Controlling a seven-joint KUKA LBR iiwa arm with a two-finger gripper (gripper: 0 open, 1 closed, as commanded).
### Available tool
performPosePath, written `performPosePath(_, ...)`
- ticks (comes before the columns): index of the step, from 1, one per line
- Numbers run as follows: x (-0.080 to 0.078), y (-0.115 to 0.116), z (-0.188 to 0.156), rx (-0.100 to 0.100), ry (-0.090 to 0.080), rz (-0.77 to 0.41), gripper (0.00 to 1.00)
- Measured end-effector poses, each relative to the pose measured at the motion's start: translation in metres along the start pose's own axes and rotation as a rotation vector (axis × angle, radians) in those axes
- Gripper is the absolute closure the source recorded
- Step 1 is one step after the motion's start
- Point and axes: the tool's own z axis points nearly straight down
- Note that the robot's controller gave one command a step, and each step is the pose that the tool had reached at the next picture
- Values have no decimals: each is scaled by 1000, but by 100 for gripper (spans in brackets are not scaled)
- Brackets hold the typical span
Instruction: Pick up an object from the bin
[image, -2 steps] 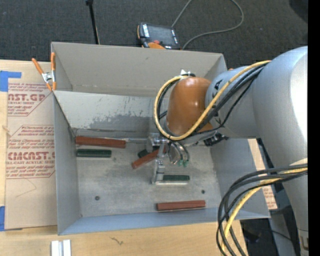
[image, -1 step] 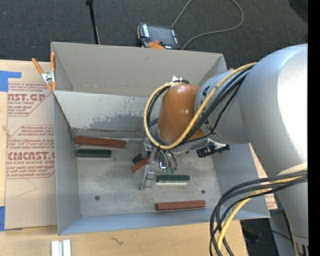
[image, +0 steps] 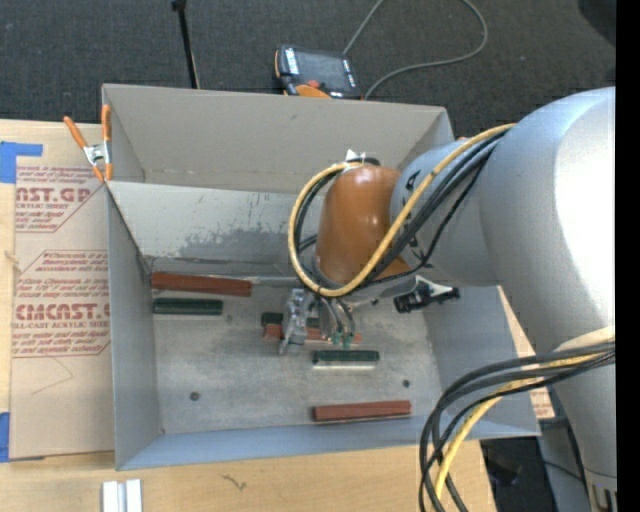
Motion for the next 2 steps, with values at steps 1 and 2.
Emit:
performPosePath(1, 2, 0, 2, 1, 6, 0, 0)
performPosePath(2, 2, 0, 2, 1, 6, 0, 100)
